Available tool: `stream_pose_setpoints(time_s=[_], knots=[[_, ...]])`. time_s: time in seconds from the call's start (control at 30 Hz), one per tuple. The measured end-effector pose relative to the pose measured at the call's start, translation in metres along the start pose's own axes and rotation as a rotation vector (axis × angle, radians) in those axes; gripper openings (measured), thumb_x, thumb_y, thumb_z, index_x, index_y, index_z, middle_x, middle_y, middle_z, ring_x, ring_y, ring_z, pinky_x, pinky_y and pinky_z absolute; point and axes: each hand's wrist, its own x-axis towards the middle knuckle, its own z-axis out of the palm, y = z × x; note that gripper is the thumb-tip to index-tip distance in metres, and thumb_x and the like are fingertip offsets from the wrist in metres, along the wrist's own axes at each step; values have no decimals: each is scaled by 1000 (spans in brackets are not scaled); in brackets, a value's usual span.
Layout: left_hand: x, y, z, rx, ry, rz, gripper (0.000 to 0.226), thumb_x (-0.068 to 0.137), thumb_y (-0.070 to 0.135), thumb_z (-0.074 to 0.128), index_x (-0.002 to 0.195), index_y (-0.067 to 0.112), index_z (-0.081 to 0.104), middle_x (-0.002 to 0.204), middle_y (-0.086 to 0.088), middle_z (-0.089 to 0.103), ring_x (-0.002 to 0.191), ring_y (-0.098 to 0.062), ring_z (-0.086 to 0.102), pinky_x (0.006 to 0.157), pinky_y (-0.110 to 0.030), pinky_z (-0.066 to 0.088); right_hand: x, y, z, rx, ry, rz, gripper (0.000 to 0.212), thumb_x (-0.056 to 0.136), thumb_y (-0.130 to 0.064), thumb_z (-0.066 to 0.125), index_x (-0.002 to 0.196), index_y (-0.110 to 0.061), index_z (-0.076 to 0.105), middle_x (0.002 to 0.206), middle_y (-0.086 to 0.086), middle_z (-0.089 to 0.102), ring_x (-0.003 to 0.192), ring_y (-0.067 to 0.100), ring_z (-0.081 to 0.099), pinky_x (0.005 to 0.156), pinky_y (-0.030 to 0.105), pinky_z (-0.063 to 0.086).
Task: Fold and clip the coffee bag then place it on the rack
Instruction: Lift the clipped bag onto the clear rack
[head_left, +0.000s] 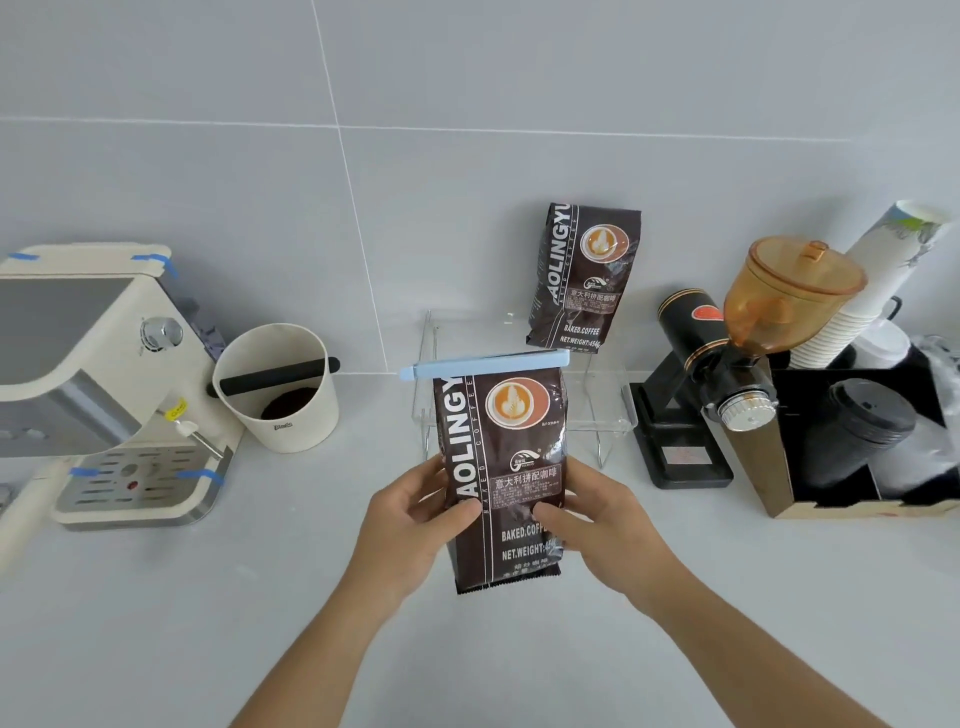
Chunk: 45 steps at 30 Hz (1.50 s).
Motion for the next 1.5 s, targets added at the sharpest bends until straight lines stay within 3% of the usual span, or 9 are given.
stream_pose_setpoints(time_s=[0.13,0.3,0.53,0.8,0.97,1.07,1.23,1.4,1.5], knots=[[11,35,2,58,-12,93,44,79,-2,70,118,19,67,109,10,76,103,-11,70,86,-21,55,14,-28,-10,-1,-17,-21,39,86,-18,63,121,-35,62,118,-6,70,112,27,63,89,60,55],[30,72,6,127,-16,161,44,81,8,72,122,22,65,112,10,75,107,-8,68,98,-29,48,35,-61,-18,-14,33,-89,38,92,-10,60,114,-40,64,113,-11,72,110,23,65,92,55,56],[63,111,10,192,18,200,32,80,21,74,110,33,71,104,15,77,102,-7,69,92,-26,50,69,-96,-22,-48,62,-175,42,93,-9,60,114,-45,63,111,-14,72,109,20,66,93,49,56],[105,126,17,174,117,243,15,82,16,72,91,27,75,86,19,78,83,4,72,65,-5,49,121,-101,-23,-88,148,-210,46,91,-10,62,123,-42,59,112,-16,72,108,15,66,96,47,55],[136,127,12,226,132,218,16,82,15,72,81,31,74,77,20,78,76,1,73,61,-8,51,148,-92,-19,-151,204,-229,48,91,-9,61,127,-40,57,115,-17,72,106,6,66,88,24,56],[154,127,8,266,134,182,12,83,17,72,85,28,75,82,14,79,77,-2,73,57,-5,49,162,-86,-16,-136,212,-219,52,91,-5,61,129,-39,55,114,-16,72,105,3,67,80,10,53],[176,125,2,319,127,143,13,84,24,71,96,28,74,91,12,77,70,5,71,50,-3,46,186,-77,-13,-158,237,-194,57,90,-6,61,130,-46,52,114,-20,71,108,2,65,95,30,55],[197,117,3,290,137,135,18,84,24,70,101,30,72,91,15,75,75,0,73,53,-7,50,205,-72,-11,-139,290,-194,68,90,-2,60,116,-64,49,111,-28,70,107,-3,64,95,29,52],[206,111,5,287,135,130,19,84,25,70,102,27,71,91,14,75,79,-3,73,56,-10,52,213,-66,-10,-163,301,-191,64,90,-3,61,126,-55,50,113,-25,70,109,-5,62,96,30,53]])
